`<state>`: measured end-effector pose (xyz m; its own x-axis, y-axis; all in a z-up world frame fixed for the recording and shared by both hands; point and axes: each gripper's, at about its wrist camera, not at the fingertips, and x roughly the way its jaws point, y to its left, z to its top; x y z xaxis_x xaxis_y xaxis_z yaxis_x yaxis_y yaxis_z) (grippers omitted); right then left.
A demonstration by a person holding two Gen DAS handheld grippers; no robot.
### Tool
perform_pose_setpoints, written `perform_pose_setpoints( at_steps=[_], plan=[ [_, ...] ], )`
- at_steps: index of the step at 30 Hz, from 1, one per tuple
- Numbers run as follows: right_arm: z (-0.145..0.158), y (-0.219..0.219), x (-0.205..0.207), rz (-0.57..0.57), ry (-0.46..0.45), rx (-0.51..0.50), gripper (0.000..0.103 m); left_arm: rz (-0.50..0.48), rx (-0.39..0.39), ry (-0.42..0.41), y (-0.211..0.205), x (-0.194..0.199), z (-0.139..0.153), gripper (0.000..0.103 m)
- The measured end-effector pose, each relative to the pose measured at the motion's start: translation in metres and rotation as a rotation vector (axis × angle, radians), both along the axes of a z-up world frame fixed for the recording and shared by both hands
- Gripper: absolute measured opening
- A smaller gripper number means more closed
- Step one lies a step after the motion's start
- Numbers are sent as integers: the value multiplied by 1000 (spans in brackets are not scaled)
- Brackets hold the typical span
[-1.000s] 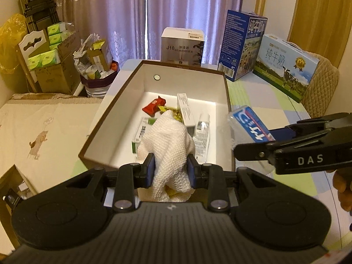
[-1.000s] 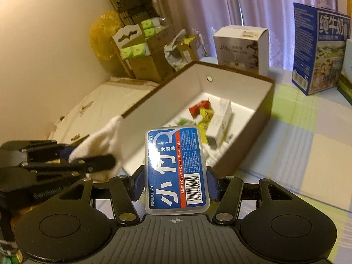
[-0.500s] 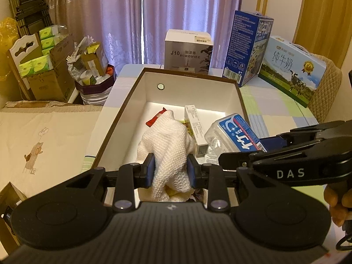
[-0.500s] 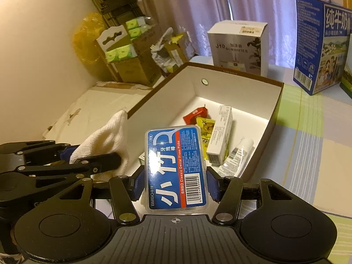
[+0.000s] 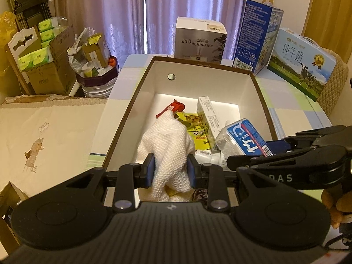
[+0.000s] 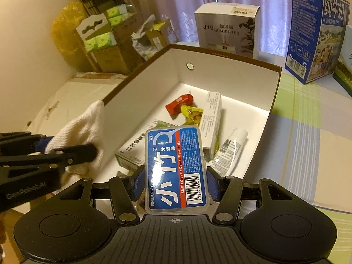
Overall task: Organize objects
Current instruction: 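Lower and open the left gripper to drop the cloth while the right gripper drops the blue case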
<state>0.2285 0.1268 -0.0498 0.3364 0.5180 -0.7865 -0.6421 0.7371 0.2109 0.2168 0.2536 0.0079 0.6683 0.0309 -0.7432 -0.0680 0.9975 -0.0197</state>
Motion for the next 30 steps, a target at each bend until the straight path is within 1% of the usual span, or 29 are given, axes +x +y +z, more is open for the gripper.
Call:
perform_pose_setpoints(
  at_steps=[7, 14, 25, 30],
  plan=[
    [-10, 3, 6, -18, -5, -30, 54, -6, -1, 11, 5, 7, -5, 26],
    [-14, 8, 10, -34, -38, -45, 54, -15, -1, 24, 9, 11, -10, 26],
    [-13, 6, 8, -37, -53, -60, 57, -27, -15, 36, 11, 15, -14, 26],
    [-7, 2, 6, -38, -49, -48, 57, -48, -30, 32, 7, 17, -13, 26]
  ],
)
